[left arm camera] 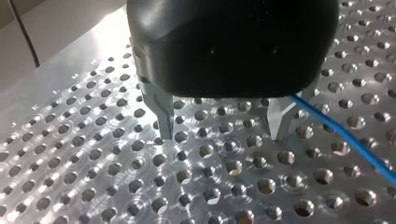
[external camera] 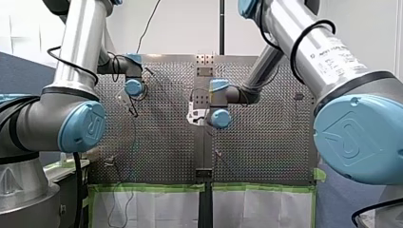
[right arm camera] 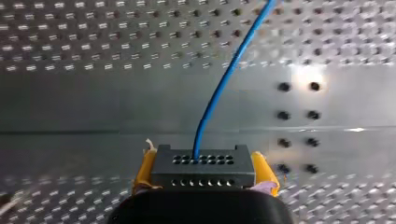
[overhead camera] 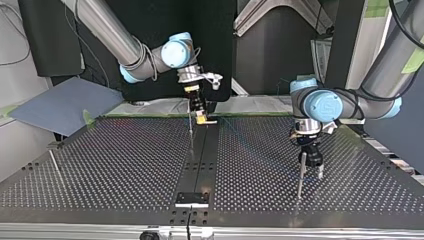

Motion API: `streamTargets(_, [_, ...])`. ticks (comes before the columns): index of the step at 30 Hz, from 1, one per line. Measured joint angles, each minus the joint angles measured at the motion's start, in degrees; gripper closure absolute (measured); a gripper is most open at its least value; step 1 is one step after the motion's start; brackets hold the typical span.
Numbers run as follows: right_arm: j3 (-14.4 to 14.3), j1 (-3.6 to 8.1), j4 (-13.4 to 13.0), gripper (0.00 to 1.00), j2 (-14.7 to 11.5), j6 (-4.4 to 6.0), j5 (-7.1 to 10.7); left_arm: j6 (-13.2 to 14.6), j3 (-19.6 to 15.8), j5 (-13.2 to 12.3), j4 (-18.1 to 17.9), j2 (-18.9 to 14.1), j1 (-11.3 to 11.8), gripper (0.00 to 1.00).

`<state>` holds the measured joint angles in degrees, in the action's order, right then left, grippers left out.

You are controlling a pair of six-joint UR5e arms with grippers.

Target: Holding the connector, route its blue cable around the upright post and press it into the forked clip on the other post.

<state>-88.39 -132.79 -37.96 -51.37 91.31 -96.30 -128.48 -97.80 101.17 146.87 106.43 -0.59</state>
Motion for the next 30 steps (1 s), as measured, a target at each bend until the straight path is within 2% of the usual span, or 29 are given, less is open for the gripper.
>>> streamTargets(7, [-3.65, -0.9, -3.45, 1.0, 3.35, -0.51, -3.17, 0.37, 0.0, 0.41, -0.04, -0.02, 0.14, 0.0])
streamTargets(14, [-7.42, -1.82, -7.14, 1.0, 7.11, 0.7, -6.65, 0.51, 0.0, 0.55, -0.06, -0.02, 0.25, 0.0])
streamTargets(16, [-8.39, -1.87, -8.1, 1.0, 8.07, 1.01, -7.09, 0.55, 0.0, 0.56, -0.07, -0.02, 0.26, 0.0])
streamTargets(23, [-11.77, -0.96, -11.86, 1.0, 11.84, 1.75, -8.7, 0.75, 0.0, 0.55, -0.09, -0.01, 0.26, 0.0])
streamTargets(30, [-12.44, 0.56, -15.6, 1.0, 15.56, 1.87, -10.05, 0.83, 0.0, 0.56, -0.01, 0.0, 0.15, 0.0])
